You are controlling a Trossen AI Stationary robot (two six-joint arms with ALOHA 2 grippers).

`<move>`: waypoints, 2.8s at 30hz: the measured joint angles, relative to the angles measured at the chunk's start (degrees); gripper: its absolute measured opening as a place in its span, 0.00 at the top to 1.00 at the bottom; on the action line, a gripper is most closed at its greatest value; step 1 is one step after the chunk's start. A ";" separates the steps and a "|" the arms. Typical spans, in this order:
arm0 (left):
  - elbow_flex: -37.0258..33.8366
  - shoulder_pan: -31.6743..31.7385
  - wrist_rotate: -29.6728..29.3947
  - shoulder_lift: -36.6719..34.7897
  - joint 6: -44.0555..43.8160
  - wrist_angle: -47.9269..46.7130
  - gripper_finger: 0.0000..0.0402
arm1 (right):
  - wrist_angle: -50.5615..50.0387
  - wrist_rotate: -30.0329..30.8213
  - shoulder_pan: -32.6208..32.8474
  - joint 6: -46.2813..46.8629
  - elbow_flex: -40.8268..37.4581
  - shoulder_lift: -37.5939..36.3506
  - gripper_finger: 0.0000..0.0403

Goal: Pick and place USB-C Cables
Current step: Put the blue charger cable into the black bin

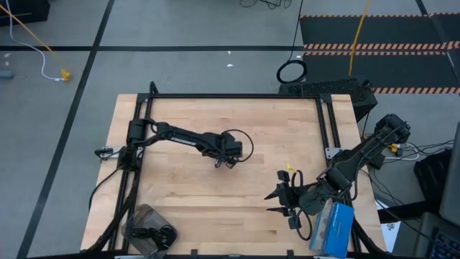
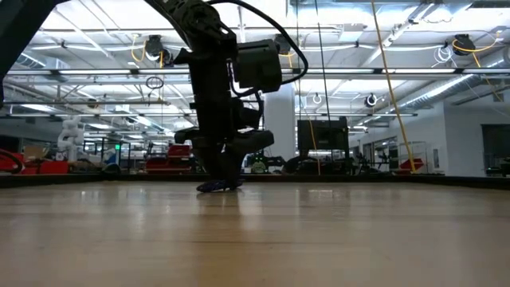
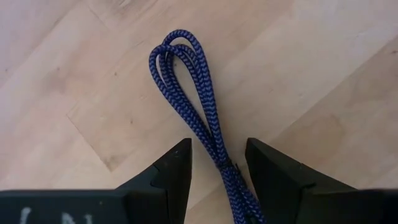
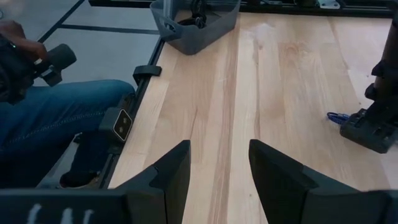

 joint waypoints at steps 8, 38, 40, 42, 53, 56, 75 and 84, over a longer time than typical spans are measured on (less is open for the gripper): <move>0.00 -0.26 0.22 0.07 2.32 0.86 0.76 | 0.00 0.00 0.00 -0.03 0.00 0.00 0.61; 0.00 -4.30 10.08 -11.01 14.17 -2.13 0.92 | -1.27 0.02 -0.02 -0.25 0.07 0.00 0.61; 0.00 -5.64 10.06 -12.71 14.21 -2.75 0.90 | -1.38 0.04 0.00 -0.25 0.07 0.00 0.61; 0.00 -7.10 10.05 -14.73 14.30 -2.93 0.89 | -1.31 0.07 0.00 -0.25 0.07 0.00 0.61; 0.04 -15.95 9.38 -24.28 18.01 -3.47 0.93 | -1.27 0.20 -0.01 -0.05 0.06 0.00 0.61; 0.04 -18.29 9.40 -26.66 20.66 -3.71 0.92 | -1.27 0.21 -0.02 -0.05 0.07 0.00 0.61; 0.07 -27.57 9.35 -47.77 21.23 -10.62 0.90 | -0.81 0.22 -0.02 -0.23 0.06 0.00 0.61; 0.07 -31.64 9.27 -52.43 21.23 -14.89 0.90 | -0.81 0.28 -0.15 -0.25 0.04 0.00 0.61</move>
